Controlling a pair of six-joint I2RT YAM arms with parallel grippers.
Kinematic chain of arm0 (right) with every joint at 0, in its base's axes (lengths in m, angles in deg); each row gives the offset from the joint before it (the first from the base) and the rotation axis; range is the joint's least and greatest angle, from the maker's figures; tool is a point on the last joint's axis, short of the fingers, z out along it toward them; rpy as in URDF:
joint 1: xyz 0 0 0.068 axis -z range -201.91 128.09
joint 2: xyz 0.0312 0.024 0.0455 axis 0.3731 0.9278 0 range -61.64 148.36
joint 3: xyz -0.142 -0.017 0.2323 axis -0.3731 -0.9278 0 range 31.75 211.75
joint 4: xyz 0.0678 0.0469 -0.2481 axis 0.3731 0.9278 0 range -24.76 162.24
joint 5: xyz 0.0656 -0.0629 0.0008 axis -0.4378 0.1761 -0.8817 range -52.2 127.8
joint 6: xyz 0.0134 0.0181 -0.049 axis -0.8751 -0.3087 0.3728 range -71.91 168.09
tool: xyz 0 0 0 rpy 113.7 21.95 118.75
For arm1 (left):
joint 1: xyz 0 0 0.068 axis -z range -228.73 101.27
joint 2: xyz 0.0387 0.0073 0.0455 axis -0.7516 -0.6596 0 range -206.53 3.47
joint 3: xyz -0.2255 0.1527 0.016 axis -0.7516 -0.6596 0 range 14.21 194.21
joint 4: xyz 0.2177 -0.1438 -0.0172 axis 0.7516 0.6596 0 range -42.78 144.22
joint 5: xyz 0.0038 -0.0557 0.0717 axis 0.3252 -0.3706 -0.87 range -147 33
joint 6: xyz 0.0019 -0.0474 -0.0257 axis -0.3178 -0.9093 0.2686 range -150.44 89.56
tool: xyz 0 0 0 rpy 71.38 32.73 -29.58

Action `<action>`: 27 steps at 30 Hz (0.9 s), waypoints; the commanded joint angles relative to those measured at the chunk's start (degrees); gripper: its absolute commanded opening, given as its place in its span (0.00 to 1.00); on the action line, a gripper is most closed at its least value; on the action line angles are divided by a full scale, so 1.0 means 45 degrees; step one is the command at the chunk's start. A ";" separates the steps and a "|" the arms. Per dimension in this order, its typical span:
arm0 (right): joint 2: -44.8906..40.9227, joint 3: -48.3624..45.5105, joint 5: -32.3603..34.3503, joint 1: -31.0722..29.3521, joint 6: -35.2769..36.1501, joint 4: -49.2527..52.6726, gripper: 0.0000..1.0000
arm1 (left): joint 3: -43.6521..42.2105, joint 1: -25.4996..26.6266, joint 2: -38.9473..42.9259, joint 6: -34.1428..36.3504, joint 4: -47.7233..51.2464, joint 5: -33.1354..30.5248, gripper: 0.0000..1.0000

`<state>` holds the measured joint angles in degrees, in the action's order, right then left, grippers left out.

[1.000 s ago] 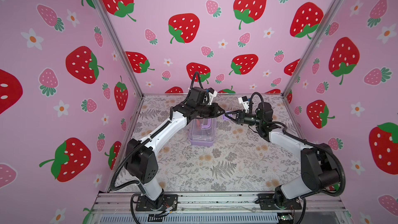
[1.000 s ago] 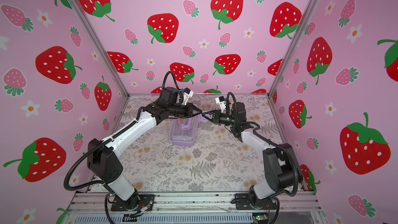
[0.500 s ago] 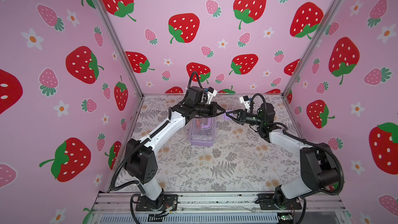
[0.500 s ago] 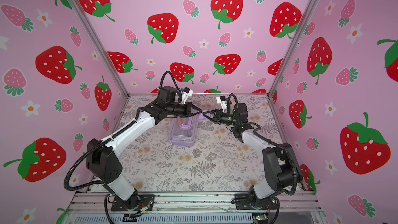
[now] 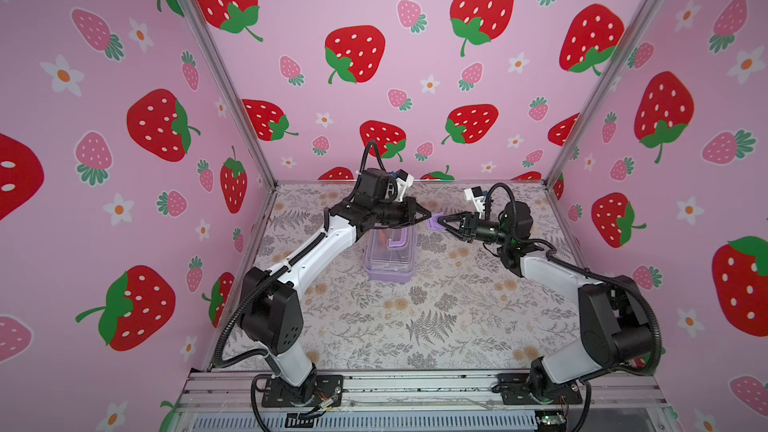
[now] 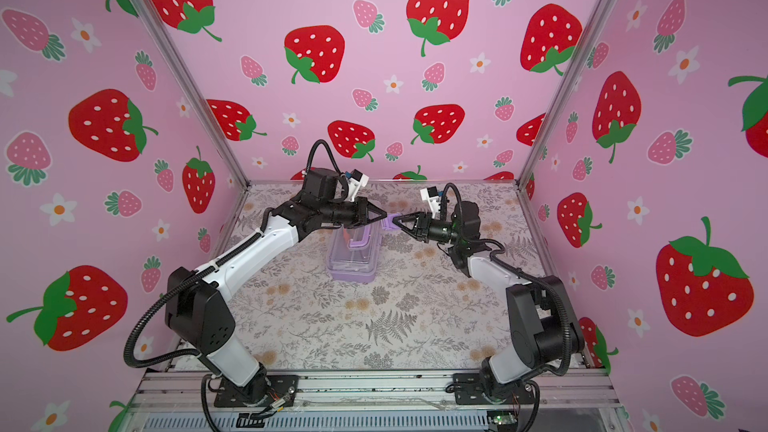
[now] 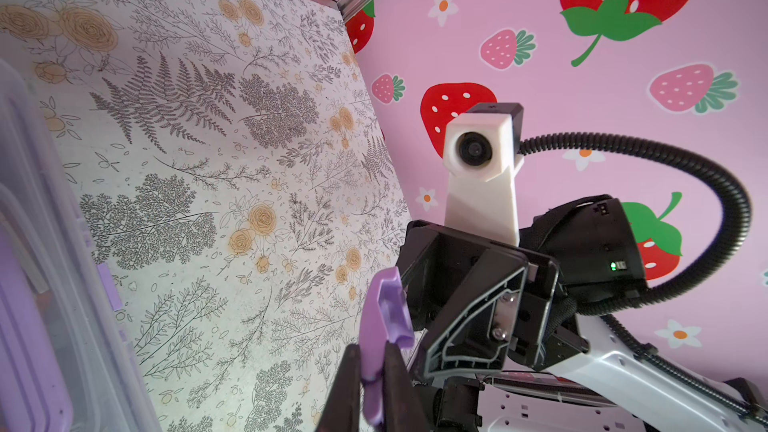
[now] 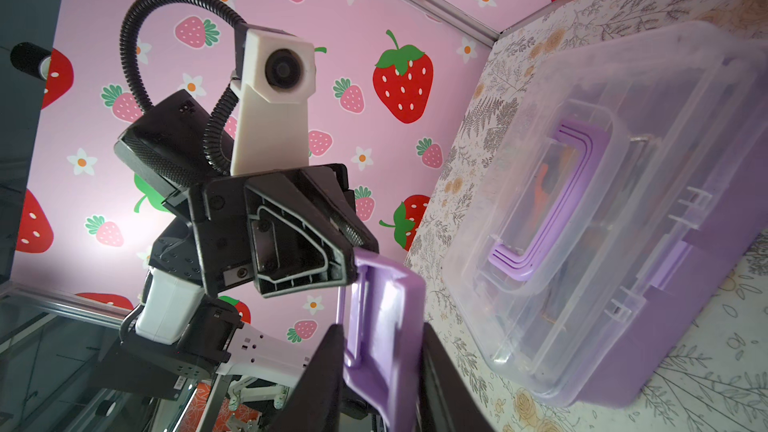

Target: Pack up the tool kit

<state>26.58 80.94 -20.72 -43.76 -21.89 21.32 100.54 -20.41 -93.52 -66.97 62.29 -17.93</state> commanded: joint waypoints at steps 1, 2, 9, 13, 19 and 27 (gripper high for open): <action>-0.0331 -0.0013 -0.0175 0.0069 -0.0429 -0.1280 0.21 | -0.0233 -0.0077 0.0304 -0.0249 -0.0310 -0.0026 0.00; -0.0302 0.0004 -0.0124 0.0070 -0.0464 -0.1318 0.16 | -0.0246 -0.0081 0.0286 -0.0260 -0.0369 0.0037 0.00; -0.0436 0.0101 0.0522 0.0050 0.0554 -0.0079 0.02 | -0.0237 -0.0093 0.0156 -0.0334 -0.0488 0.0085 0.31; -0.0858 0.0490 0.1724 0.0069 0.2883 0.3216 0.02 | -0.0130 -0.0216 0.0552 0.0162 0.0239 -0.0917 0.62; -0.0773 0.0964 0.6308 0.0016 0.6104 0.7967 0.00 | -0.0347 -0.0397 0.1720 0.1161 0.1959 -0.3887 0.68; 0.1644 0.1355 0.9269 -0.0882 0.6226 0.8305 0.00 | -0.1532 -0.0618 0.2445 0.1672 0.3684 -0.8006 0.63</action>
<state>30.39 85.27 14.07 -45.63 4.25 55.94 96.17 -22.49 -81.96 -61.18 73.83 -44.79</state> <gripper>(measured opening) 0.121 0.630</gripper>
